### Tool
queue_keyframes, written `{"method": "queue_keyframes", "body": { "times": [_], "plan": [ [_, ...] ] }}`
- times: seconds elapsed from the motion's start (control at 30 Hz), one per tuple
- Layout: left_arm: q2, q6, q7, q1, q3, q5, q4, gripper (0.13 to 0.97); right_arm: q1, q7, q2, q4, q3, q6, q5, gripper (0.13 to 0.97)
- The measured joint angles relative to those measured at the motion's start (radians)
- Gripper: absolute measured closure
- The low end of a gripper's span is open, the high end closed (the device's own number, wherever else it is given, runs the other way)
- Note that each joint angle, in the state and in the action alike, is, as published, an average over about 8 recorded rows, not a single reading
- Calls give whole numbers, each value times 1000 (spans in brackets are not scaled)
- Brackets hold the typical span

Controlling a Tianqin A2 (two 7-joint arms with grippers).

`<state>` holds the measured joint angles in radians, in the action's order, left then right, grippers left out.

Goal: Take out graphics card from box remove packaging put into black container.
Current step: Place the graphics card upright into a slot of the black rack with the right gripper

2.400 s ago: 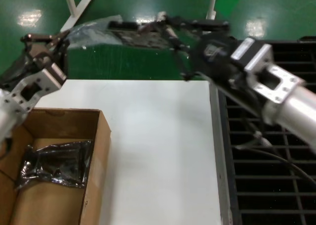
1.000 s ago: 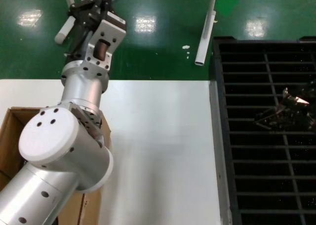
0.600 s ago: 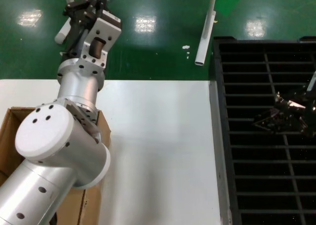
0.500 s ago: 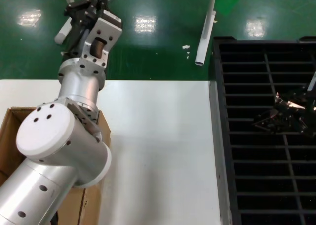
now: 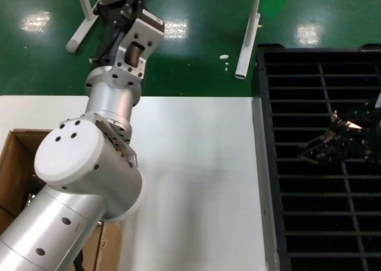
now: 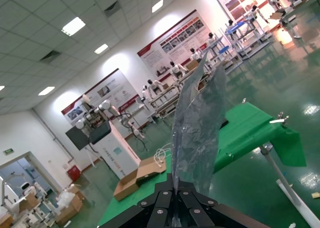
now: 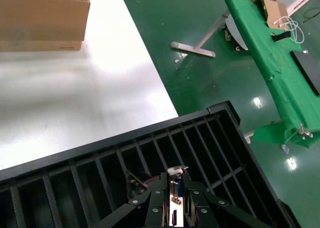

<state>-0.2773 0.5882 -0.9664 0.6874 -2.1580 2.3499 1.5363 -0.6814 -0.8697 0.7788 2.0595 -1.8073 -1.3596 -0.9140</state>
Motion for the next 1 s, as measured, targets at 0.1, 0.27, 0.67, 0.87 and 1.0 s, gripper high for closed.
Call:
{"method": "queue_keyframes", "body": {
  "times": [0.1, 0.27, 0.67, 0.87, 1.0],
  "plan": [
    [3, -2, -2, 2, 1, -2, -1, 955, -9, 2, 3, 0, 0, 0, -5, 902],
    [6, -4, -5, 3, 3, -4, -4, 955, -12, 3, 6, 0, -2, 2, -4, 902],
    [4, -10, -10, 8, 5, 1, -14, 955, 16, 5, -6, 0, -14, 13, 31, 902],
    [1, -9, -12, 8, 8, 3, -17, 955, 28, 9, -2, 0, -12, 13, 33, 902],
    [3, -10, -13, 12, 9, 3, -22, 955, 43, 14, -3, 0, -12, 18, 43, 903]
  ]
}}
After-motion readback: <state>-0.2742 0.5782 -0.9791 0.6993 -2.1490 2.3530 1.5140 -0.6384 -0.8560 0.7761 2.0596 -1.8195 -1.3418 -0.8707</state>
